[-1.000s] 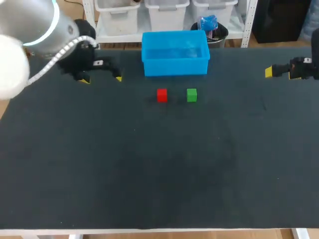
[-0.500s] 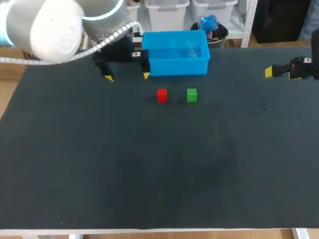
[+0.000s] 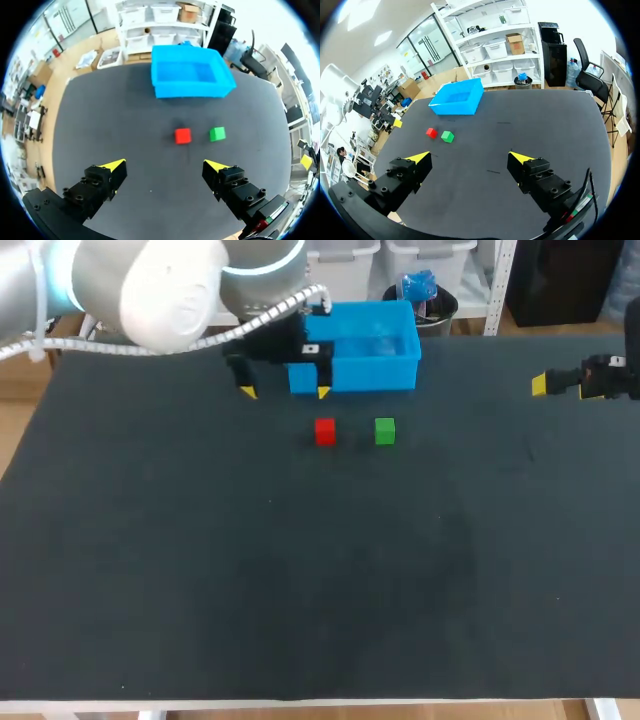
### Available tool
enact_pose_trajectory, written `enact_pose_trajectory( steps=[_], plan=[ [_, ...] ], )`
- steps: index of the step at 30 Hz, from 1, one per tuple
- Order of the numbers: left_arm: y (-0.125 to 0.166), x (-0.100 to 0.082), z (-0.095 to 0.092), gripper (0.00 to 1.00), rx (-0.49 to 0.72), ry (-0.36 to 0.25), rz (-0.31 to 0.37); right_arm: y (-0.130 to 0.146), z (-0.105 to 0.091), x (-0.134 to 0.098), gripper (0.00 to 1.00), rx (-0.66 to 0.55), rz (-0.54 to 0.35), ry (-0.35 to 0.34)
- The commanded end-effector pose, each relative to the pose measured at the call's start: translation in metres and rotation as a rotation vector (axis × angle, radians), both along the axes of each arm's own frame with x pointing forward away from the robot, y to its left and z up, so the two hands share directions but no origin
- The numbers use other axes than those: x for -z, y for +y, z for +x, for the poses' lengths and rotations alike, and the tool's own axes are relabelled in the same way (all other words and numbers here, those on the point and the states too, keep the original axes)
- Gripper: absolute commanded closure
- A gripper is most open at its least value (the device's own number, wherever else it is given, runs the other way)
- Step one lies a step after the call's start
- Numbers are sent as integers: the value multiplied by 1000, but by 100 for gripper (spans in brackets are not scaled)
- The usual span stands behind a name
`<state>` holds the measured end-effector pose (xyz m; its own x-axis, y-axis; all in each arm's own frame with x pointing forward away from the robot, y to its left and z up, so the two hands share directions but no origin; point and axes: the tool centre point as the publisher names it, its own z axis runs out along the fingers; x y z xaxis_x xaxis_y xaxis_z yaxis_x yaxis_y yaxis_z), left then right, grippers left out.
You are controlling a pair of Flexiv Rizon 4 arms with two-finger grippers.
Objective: Use the left arm to pick the red cube and place it into the blue plastic box first, then use the right arm to grasp the green cube and put it into the same blue plastic box after the first action is fully finished.
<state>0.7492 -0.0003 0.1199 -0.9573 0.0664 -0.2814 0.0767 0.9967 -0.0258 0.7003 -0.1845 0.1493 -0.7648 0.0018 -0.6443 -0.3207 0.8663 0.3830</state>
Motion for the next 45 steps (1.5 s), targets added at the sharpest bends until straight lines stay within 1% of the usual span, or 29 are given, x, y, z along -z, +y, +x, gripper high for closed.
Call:
enact_pose_trajectory(
  steps=[1, 3, 8, 14, 19, 29, 31, 37, 39, 45],
  plan=[
    [-15, 8, 8, 0, 0, 10, 12, 0, 0, 0, 0, -1, 0, 0],
    [-20, 12, 9, 0, -3, 15, -2, 0, 0, 0, 0, -1, 0, 0],
    [-30, 23, 14, 0, -5, 20, -9, 0, 0, 0, 0, -1, 0, 0],
    [-39, 27, 18, 0, 5, 9, -26, 0, 0, 0, 0, -1, 0, 0],
    [-41, 29, 20, 0, 4, -1, -30, 0, 0, 0, 0, -1, 0, 0],
    [-36, 42, 27, 0, -9, -3, -33, 0, 0, 0, 0, -1, 0, 0],
    [-37, 45, 28, 0, -9, -12, -38, 0, 0, 0, 0, -1, 0, 0],
    [-41, 57, 31, 0, -9, -19, -42, 0, 0, 0, 0, -1, 0, 0],
    [-43, 62, 31, 0, -1, -18, -53, 0, 0, 0, 0, -1, 0, 0],
    [-45, 75, 34, 0, -8, -19, -51, 0, 0, 0, 0, -1, 0, 0]
  ],
)
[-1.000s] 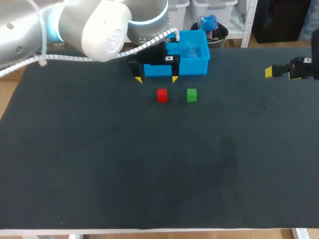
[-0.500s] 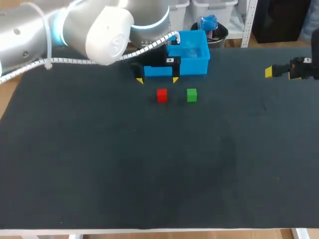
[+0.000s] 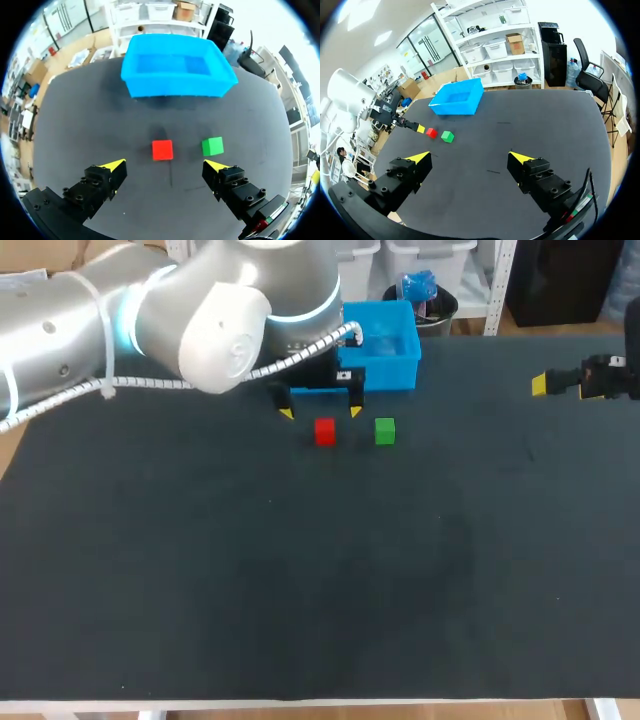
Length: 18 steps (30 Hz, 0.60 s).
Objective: Use the left arm to pick the red cube and place it into the blue plastic box first, then use the right arm to grasp the green cube and put it into the same blue plastic box after the first action is fully finished.
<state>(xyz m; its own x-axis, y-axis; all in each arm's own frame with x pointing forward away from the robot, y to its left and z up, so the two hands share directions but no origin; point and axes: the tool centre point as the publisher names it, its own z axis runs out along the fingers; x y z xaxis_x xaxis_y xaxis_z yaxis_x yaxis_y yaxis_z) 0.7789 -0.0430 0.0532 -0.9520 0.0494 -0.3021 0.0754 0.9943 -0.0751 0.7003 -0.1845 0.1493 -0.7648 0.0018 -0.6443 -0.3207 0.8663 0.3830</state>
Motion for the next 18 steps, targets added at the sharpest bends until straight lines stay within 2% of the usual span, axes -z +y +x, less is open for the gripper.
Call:
enact_pose_trajectory(
  steps=[1, 18],
  plan=[
    [-3, 10, 5, 0, -9, -1, 2, 0, 0, 0, 0, -1, 0, 0],
    [-3, 27, 11, 0, -30, -12, 6, 0, 0, 0, 0, -1, 0, 0]
  ],
)
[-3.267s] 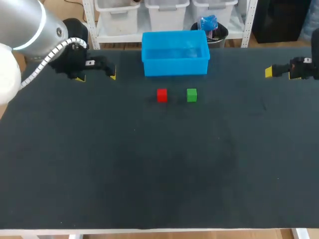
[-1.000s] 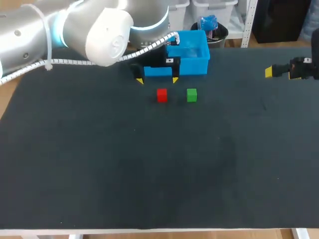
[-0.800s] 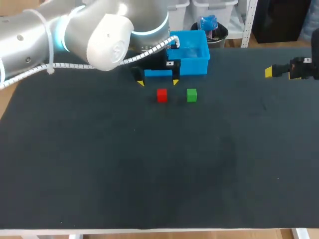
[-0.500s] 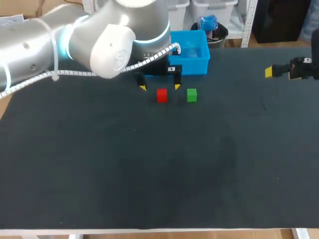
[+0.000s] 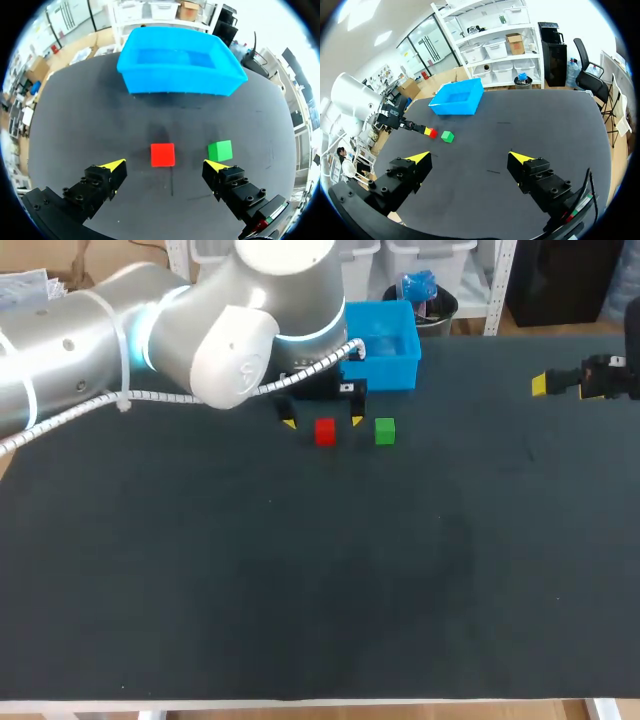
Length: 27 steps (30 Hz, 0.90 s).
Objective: Use the left arm to pick the red cube and place it into the blue plastic box first, then use the right arm to grasp the green cube and put it into the same blue plastic box after the first action is fully finished.
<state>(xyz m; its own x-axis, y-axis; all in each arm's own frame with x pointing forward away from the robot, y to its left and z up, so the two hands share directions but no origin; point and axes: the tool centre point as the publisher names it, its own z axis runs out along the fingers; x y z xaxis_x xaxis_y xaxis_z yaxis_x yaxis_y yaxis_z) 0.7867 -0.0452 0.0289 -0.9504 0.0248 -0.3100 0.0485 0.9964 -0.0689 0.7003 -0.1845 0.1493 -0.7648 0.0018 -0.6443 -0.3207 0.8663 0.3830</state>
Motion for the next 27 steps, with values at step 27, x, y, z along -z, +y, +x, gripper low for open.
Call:
enact_pose_trajectory(
  steps=[27],
  plan=[
    [3, 26, 10, 0, -28, 26, 32, 0, 0, 0, 0, -1, 0, 0]
  ],
)
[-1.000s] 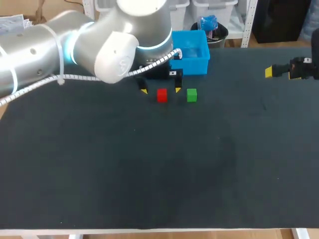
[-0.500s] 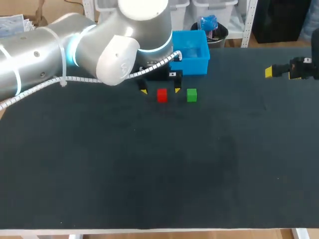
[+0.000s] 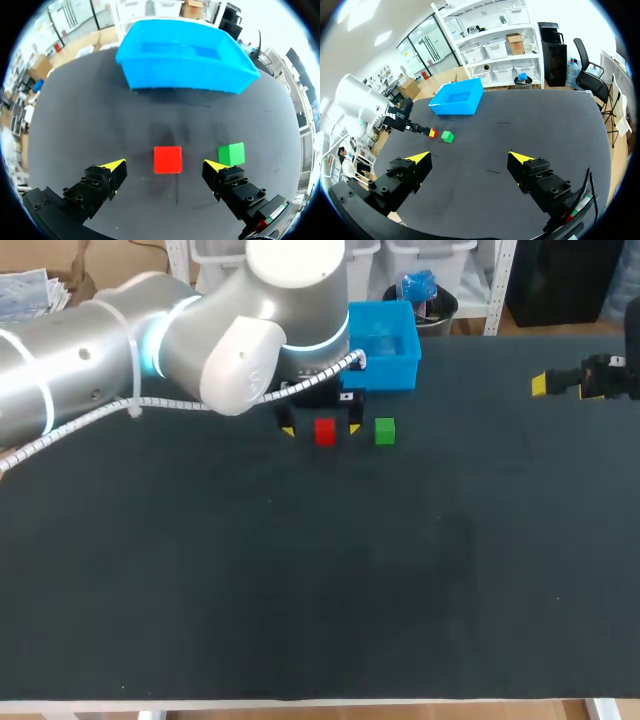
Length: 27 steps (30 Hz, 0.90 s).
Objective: Use the left arm to pick the red cube and place it into the blue plastic box first, then use the right arm to grasp the green cube and put it into the same blue plastic box after the first action is fully finished.
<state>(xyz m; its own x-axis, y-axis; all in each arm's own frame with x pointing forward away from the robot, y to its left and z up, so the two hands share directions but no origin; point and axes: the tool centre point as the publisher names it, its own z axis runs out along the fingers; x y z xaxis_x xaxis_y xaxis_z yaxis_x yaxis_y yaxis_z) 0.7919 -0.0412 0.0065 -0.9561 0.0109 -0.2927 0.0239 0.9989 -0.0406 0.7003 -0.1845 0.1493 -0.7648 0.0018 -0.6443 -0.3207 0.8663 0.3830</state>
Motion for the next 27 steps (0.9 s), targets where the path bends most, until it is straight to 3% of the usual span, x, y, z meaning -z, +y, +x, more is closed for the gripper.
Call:
enact_pose_trajectory(
  steps=[1, 20, 21, 22, 24, 27],
  plan=[
    [-1, 4, 5, 0, -6, 10, 4, 0, 0, 0, 0, -1, 0, 0],
    [1, 15, 4, 0, -15, 27, 12, 0, 0, 0, 0, -1, 0, 0],
    [1, 15, 4, 12, -14, 27, 13, 0, 0, 0, 0, -1, 0, 0],
    [1, 15, 4, 41, -13, 27, 14, 0, 0, 0, 0, -1, 0, 0],
    [1, 15, 4, 75, -14, 23, 17, 0, 0, 0, 0, -1, 0, 0],
    [1, 16, 4, 98, -18, 8, 16, 0, 0, 0, 0, -1, 0, 0]
  ],
)
